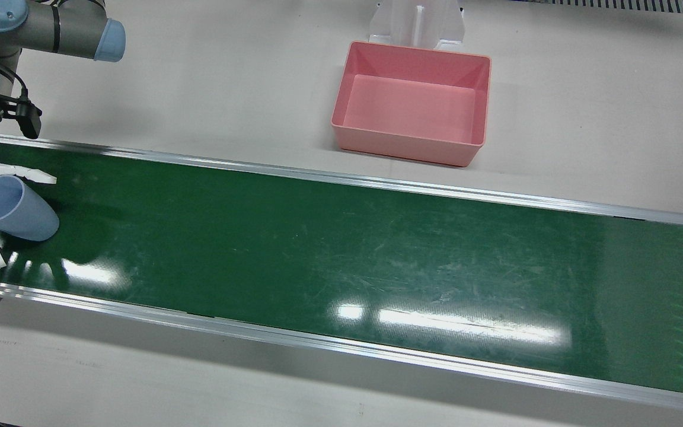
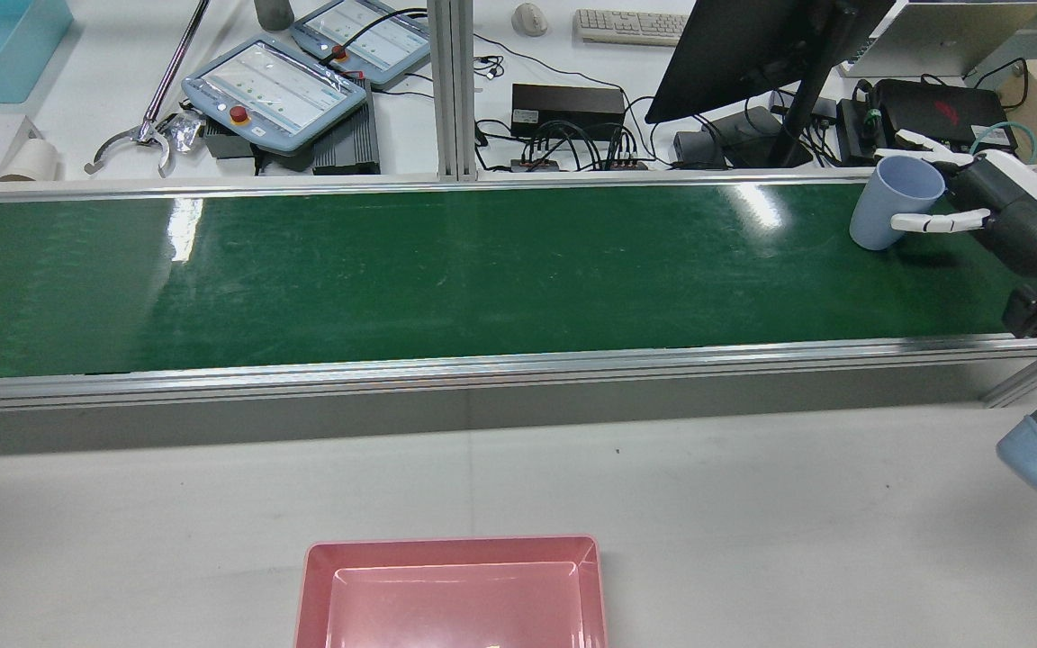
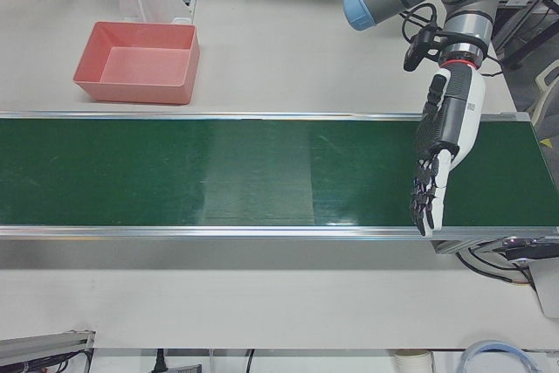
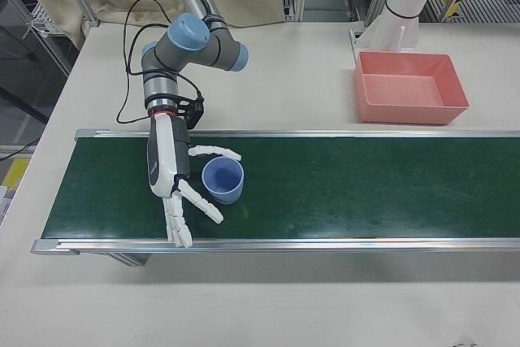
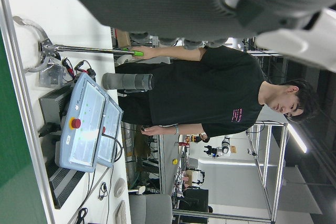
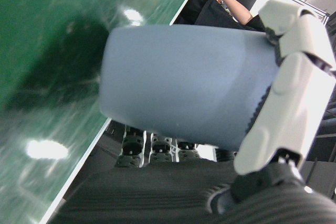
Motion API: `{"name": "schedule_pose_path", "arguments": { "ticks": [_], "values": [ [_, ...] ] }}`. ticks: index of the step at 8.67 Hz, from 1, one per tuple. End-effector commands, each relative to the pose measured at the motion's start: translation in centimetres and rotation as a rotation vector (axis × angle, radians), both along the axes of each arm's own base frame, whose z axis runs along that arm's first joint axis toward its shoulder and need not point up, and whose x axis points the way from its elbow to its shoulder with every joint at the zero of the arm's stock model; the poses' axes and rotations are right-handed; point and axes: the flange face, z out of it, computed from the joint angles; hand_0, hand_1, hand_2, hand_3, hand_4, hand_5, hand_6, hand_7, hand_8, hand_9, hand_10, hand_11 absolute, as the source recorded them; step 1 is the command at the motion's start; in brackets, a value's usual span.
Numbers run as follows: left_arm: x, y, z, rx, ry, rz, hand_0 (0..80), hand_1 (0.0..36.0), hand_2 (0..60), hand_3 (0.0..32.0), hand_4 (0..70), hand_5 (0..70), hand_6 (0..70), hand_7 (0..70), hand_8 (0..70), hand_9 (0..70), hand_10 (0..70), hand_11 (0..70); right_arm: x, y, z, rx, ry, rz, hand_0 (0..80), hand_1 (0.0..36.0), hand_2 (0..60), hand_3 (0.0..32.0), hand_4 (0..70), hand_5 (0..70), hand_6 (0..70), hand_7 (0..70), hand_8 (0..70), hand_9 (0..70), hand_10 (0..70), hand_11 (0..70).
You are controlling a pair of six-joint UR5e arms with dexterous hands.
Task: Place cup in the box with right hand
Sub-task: 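Close the right hand around the pale blue cup on the belt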
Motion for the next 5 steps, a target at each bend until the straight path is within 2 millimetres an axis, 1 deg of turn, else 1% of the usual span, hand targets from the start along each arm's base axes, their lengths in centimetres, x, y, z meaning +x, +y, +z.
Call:
{"name": "schedule_pose_path", "arguments": {
  "ticks": [1, 2, 3, 4, 5],
  "values": [
    [0.0, 0.0, 0.0, 0.000, 0.000, 0.000, 0.0, 0.0, 0.0, 0.0, 0.0, 0.0, 0.0, 0.0, 0.0, 0.0, 0.0, 0.0, 0.9, -0.3, -0.9, 0.036, -0.027, 0.029, 49.4, 36.0, 60.0, 0.0, 59.9, 20.3, 46.8, 70.0, 70.0, 70.0, 56.5, 70.0],
    [0.0, 0.0, 0.0, 0.000, 0.000, 0.000, 0.0, 0.0, 0.0, 0.0, 0.0, 0.0, 0.0, 0.0, 0.0, 0.0, 0.0, 0.0, 2.0, -0.1, -3.7, 0.086, -0.052, 0.053, 47.4, 36.0, 60.0, 0.0, 49.8, 20.0, 46.3, 70.0, 70.0, 70.0, 54.5, 70.0],
    [0.0, 0.0, -0.1, 0.002, 0.000, 0.000, 0.0, 0.0, 0.0, 0.0, 0.0, 0.0, 0.0, 0.0, 0.0, 0.0, 0.0, 0.0, 2.8, 0.2, -7.1, 0.145, -0.076, 0.066, 48.2, 34.2, 60.0, 0.0, 53.7, 17.6, 43.8, 70.0, 70.0, 70.0, 49.2, 70.0],
    [0.0, 0.0, 0.0, 0.000, 0.000, 0.001, 0.0, 0.0, 0.0, 0.0, 0.0, 0.0, 0.0, 0.0, 0.0, 0.0, 0.0, 0.0, 2.7, 0.4, -10.1, 0.197, -0.094, 0.064, 47.9, 33.8, 60.0, 0.0, 50.7, 16.8, 42.6, 70.0, 70.0, 70.0, 46.5, 66.3],
    [0.0, 0.0, 0.0, 0.000, 0.000, 0.000, 0.0, 0.0, 0.0, 0.0, 0.0, 0.0, 0.0, 0.0, 0.0, 0.0, 0.0, 0.0, 2.3, 0.8, -11.9, 0.221, -0.101, 0.057, 49.8, 32.6, 60.0, 0.0, 56.5, 16.3, 41.6, 70.0, 68.8, 70.0, 43.2, 61.6]
  ]
}}
